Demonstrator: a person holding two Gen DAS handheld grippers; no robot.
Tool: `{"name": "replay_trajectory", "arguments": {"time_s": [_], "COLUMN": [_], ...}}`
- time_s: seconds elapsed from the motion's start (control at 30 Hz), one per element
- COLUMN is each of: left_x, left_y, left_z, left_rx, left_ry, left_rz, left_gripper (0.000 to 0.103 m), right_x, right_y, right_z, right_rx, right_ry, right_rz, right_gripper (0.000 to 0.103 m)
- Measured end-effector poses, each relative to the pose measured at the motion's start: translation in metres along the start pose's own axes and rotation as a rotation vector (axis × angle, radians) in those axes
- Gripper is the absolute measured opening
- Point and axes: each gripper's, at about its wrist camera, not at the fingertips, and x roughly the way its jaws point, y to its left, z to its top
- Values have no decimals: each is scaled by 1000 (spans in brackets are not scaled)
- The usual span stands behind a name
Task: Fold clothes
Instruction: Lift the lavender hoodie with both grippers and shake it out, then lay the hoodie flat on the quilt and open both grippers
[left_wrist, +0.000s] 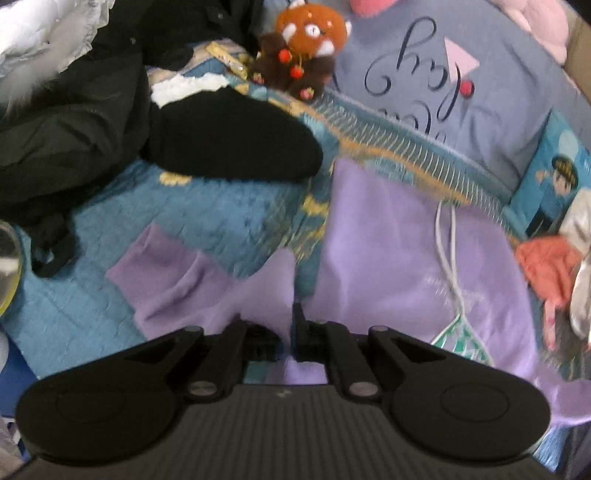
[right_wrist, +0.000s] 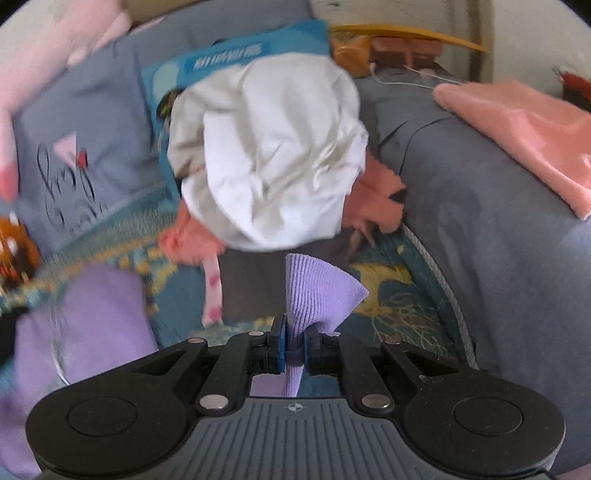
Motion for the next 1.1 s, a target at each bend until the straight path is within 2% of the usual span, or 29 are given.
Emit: {"name": "replay_trajectory", "arguments": {"time_s": [0.07,0.13,0.17,0.23,0.27,0.3,0.33,0.4,0.43,0.47,0.5,0.57,0.67,0.77,0.83,0.93,1.03,1.1], "left_x": [1,0,-1,-5,-7,-10,-15,-25,-31,-38,-46,-59,-72,-75,-71,-60,-50,-46], "left_y": [6,16,21,32,36,41,46,57,60,62,60,49,12,-36,-75,-137,-186,-213], "left_z": [-3,-5,-8,-13,-15,-18,-20,-25,-27,-29,-31,-33,-35,-36,-37,-46,-61,-71], "left_rx": [-12,-30,-40,-56,-63,-71,-84,-108,-111,-101,-75,16,183,343,457,625,710,730], "left_ry": [12,22,23,18,14,9,1,-17,-28,-42,-60,-100,-131,-131,-123,-95,-89,-75], "left_rz": [4,20,29,50,60,72,84,108,125,142,158,169,111,12,-58,-111,-126,-127], "left_gripper": [10,17,23,29,35,42,46,69,75,88,96,102,103,103,103,103,103,103], "right_x": [4,5,5,5,2,-1,-7,-19,-26,-32,-38,-45,-44,-38,-34,-32,-38,-44], "right_y": [5,7,8,9,8,7,3,-5,-9,-10,-10,1,20,37,47,53,56,55], "right_z": [-9,-16,-19,-24,-27,-31,-35,-43,-47,-53,-60,-79,-108,-137,-152,-158,-161,-158], "right_rx": [-24,-43,-50,-59,-64,-68,-59,-23,2,16,27,-1,-25,53,99,139,152,131], "right_ry": [2,-7,-15,-39,-66,-92,-115,-144,-149,-143,-134,-75,52,160,194,210,209,192], "right_rz": [-22,-76,-111,-200,-259,-315,-341,-359,-350,-306,-259,-118,83,263,329,370,388,377], "right_gripper": [9,11,14,30,45,53,53,53,53,53,53,54,56,56,56,56,56,56]}}
